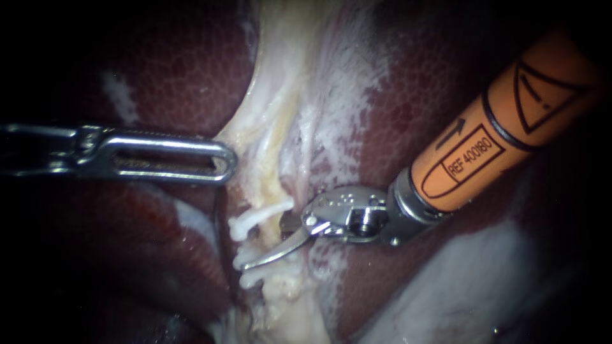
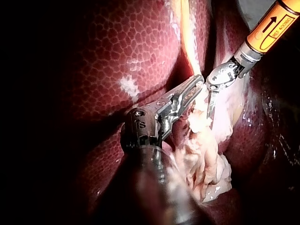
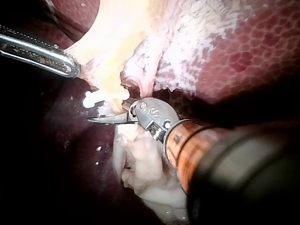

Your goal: Go to the cutting position left tube

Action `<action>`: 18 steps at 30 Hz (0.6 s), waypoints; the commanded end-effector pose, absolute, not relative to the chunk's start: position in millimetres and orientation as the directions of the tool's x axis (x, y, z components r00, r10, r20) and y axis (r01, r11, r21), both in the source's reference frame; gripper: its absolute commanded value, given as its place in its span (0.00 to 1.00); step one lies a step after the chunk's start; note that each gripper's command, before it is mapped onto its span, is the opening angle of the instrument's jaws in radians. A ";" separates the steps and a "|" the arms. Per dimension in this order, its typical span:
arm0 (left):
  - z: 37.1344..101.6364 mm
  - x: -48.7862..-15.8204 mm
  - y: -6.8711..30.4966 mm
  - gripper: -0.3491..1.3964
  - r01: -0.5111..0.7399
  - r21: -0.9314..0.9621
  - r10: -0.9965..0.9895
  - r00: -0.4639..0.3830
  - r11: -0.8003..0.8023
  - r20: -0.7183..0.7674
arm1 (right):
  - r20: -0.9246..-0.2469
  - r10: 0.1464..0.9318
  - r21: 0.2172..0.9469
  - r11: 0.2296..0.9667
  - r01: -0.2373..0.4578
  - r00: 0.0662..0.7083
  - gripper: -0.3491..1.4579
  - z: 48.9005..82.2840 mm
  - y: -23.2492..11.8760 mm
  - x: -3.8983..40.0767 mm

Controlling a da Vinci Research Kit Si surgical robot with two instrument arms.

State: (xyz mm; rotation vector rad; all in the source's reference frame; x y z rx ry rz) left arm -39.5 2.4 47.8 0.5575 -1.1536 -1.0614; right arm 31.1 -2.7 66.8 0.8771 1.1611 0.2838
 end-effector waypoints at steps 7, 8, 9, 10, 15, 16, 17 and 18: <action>47.8 -39.5 2.4 0.00 0.381 0.817 -0.889 0.030 0.432 0.457 | -0.677 0.614 0.726 0.647 0.233 0.407 0.33 66.6 -2.5 31.1; 47.8 -39.5 2.4 0.00 0.381 0.817 -0.889 0.030 0.432 0.457 | -0.672 0.617 0.730 0.643 0.230 0.408 0.33 66.7 -2.5 31.1; 47.8 -39.5 2.4 0.00 0.381 0.817 -0.889 0.030 0.432 0.457 | -0.673 0.617 0.730 0.643 0.231 0.409 0.33 66.7 -2.5 31.1; 47.8 -39.5 2.4 0.00 0.381 0.817 -0.889 0.030 0.432 0.457 | -0.673 0.617 0.730 0.643 0.231 0.409 0.33 66.7 -2.5 31.1; 47.8 -39.5 2.4 0.00 0.381 0.817 -0.889 0.030 0.432 0.457 | -0.674 0.615 0.729 0.643 0.234 0.409 0.33 66.7 -2.6 31.1; 47.8 -39.5 2.4 0.00 0.381 0.817 -0.889 0.030 0.432 0.457 | -0.674 0.615 0.729 0.643 0.235 0.409 0.33 66.7 -2.6 31.1; 47.8 -39.5 2.4 0.00 0.381 0.817 -0.889 0.030 0.432 0.457 | -0.674 0.615 0.729 0.643 0.235 0.409 0.33 66.7 -2.6 31.1; 47.7 -39.5 2.4 0.00 0.381 0.817 -0.889 0.030 0.432 0.457 | -0.674 0.615 0.729 0.643 0.235 0.409 0.33 66.7 -2.6 31.1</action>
